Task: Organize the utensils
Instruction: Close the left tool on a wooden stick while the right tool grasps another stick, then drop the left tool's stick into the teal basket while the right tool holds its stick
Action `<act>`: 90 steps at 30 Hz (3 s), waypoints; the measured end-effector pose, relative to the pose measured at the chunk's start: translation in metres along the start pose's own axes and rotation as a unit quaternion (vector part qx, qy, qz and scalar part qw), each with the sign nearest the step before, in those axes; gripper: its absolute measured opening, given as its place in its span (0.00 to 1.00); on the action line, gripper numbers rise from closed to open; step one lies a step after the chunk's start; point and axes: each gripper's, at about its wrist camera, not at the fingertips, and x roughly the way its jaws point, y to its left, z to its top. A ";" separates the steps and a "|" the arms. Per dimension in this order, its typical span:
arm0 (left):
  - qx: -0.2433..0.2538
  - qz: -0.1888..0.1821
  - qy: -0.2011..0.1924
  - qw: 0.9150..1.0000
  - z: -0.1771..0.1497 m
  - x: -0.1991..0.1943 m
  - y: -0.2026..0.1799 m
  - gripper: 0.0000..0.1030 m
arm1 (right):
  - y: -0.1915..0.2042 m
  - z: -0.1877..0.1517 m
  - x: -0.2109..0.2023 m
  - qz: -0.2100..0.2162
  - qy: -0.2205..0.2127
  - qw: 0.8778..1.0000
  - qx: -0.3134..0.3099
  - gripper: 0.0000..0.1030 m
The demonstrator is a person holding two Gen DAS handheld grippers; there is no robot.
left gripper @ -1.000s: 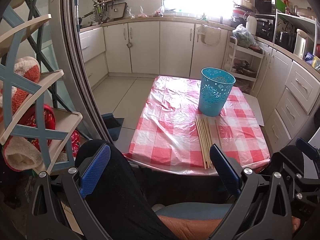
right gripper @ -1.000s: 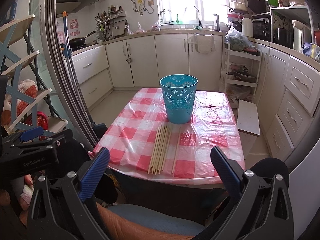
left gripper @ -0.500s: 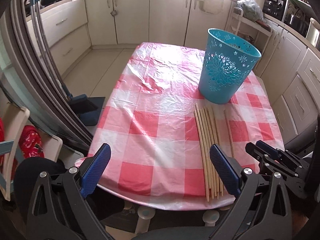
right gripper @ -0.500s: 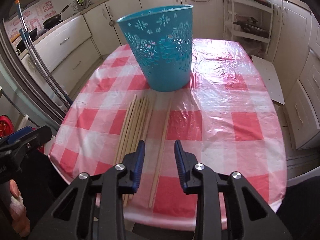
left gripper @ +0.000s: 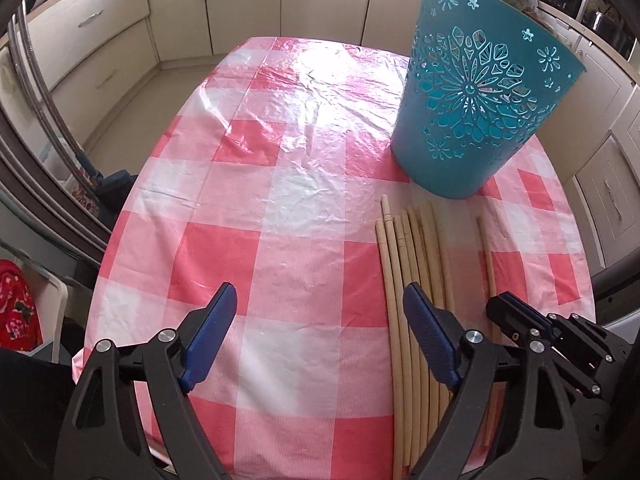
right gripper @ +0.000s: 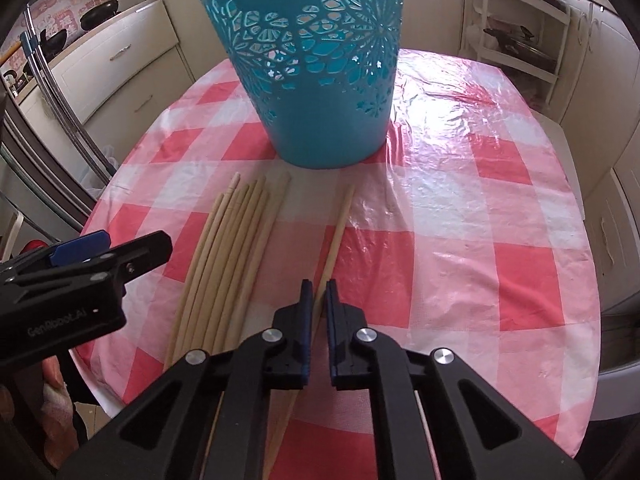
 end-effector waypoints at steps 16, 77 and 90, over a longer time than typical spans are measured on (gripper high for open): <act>0.014 0.012 0.007 1.000 0.008 0.021 -0.008 0.72 | -0.005 0.009 0.004 0.011 0.012 1.000 -0.020 0.07; 0.014 -0.098 -0.311 0.945 0.171 -0.065 -0.066 0.06 | -0.012 0.016 0.008 0.027 -0.015 0.999 -0.036 0.06; -0.011 -0.069 -0.279 0.958 0.090 -0.104 0.014 0.62 | -0.020 0.014 0.008 0.051 -0.008 0.999 -0.002 0.05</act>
